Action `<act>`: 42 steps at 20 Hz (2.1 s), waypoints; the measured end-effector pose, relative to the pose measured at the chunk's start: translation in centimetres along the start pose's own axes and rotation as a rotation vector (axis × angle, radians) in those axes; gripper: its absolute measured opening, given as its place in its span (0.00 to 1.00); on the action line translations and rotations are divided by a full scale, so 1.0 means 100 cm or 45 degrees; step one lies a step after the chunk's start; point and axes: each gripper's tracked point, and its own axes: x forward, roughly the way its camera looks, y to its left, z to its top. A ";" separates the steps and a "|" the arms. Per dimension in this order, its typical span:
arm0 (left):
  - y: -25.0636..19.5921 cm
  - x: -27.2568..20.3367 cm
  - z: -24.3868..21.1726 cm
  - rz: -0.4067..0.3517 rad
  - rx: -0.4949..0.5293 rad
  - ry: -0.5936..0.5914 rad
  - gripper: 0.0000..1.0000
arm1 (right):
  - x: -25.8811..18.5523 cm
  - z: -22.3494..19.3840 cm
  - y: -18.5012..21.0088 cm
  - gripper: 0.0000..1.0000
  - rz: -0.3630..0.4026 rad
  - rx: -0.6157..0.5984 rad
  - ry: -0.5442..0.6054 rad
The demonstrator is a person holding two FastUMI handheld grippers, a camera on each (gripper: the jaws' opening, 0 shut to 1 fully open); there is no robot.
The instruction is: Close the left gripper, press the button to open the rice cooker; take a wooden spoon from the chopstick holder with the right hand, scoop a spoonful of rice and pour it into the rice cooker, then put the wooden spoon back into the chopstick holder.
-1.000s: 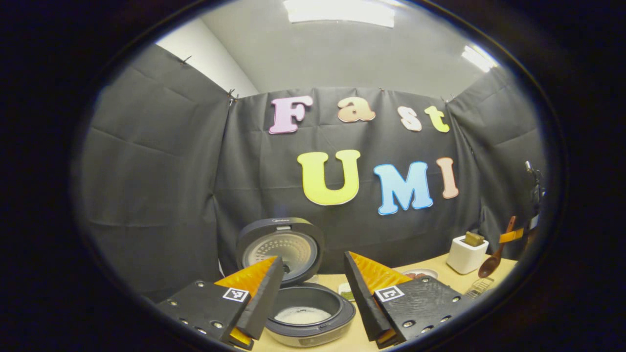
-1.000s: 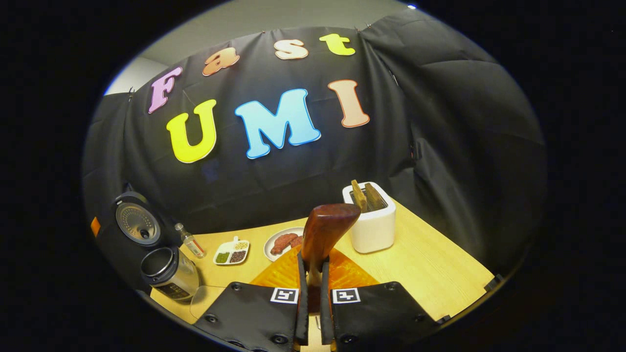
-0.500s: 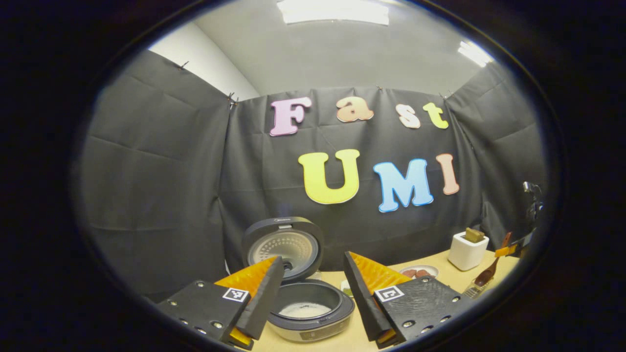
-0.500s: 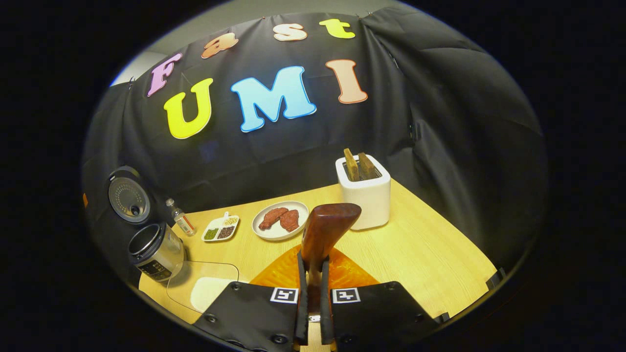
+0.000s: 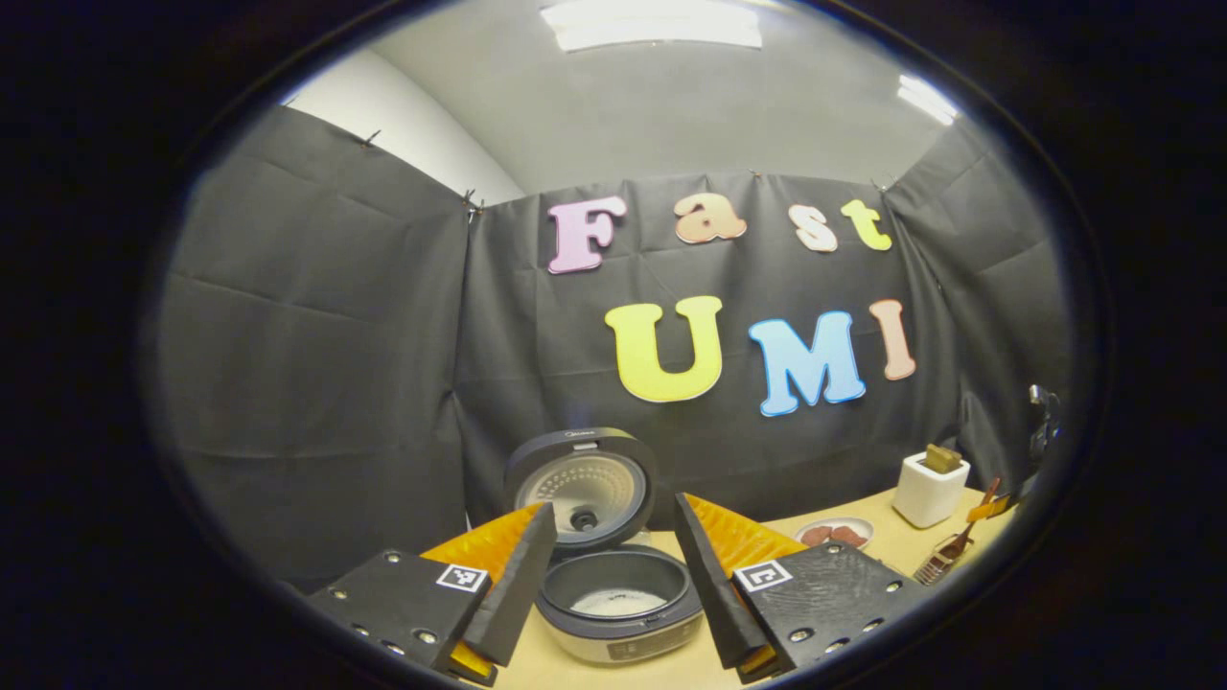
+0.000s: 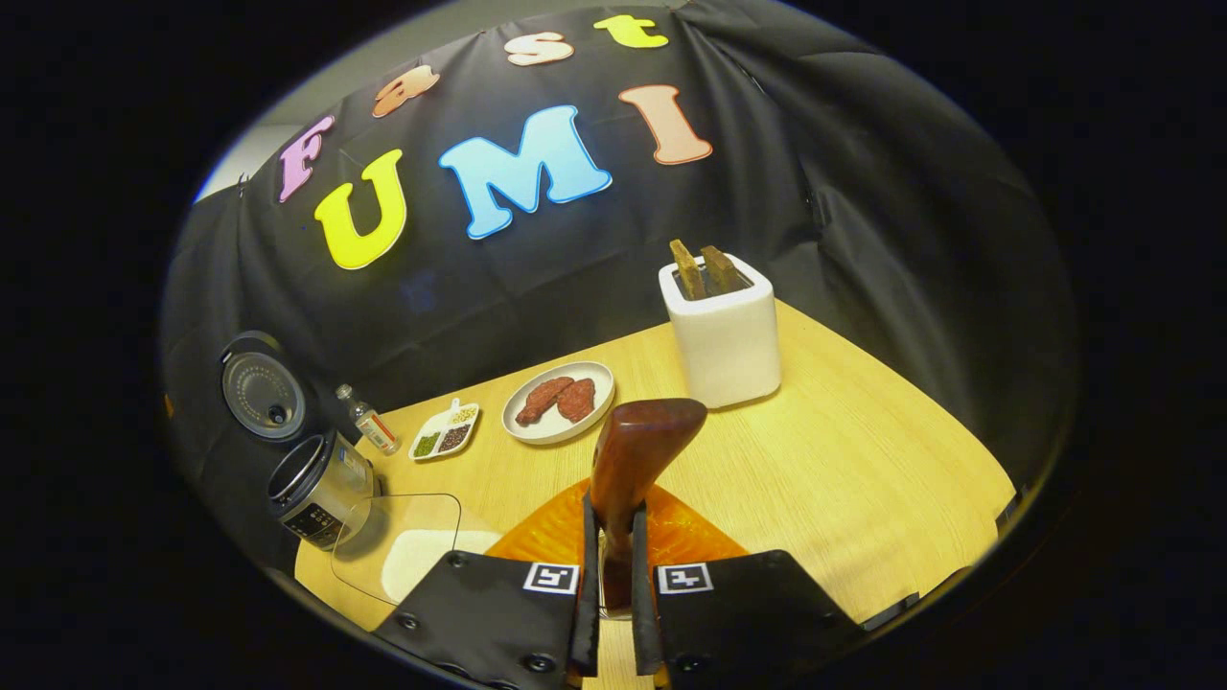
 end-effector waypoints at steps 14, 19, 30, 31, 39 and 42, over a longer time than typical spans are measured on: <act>-0.032 0.020 0.004 -0.095 -0.014 -0.006 0.78 | -0.073 0.083 -0.035 0.98 -0.255 -0.213 -0.328; -0.034 0.042 0.014 -0.113 -0.020 -0.018 0.77 | -0.111 0.119 -0.016 0.98 -0.264 -0.248 -0.451; -0.001 0.123 0.054 -0.101 -0.012 -0.077 0.77 | -0.136 0.126 0.024 0.98 -0.292 -0.318 -0.546; 0.007 0.132 0.056 -0.095 -0.014 -0.078 0.77 | -0.137 0.126 0.027 0.98 -0.297 -0.322 -0.552; 0.041 0.223 0.060 -0.081 -0.033 -0.058 0.77 | -0.130 0.114 0.057 0.98 -0.323 -0.339 -0.559; 0.049 0.251 0.050 -0.083 -0.029 -0.043 0.77 | -0.123 0.104 0.064 0.98 -0.336 -0.345 -0.532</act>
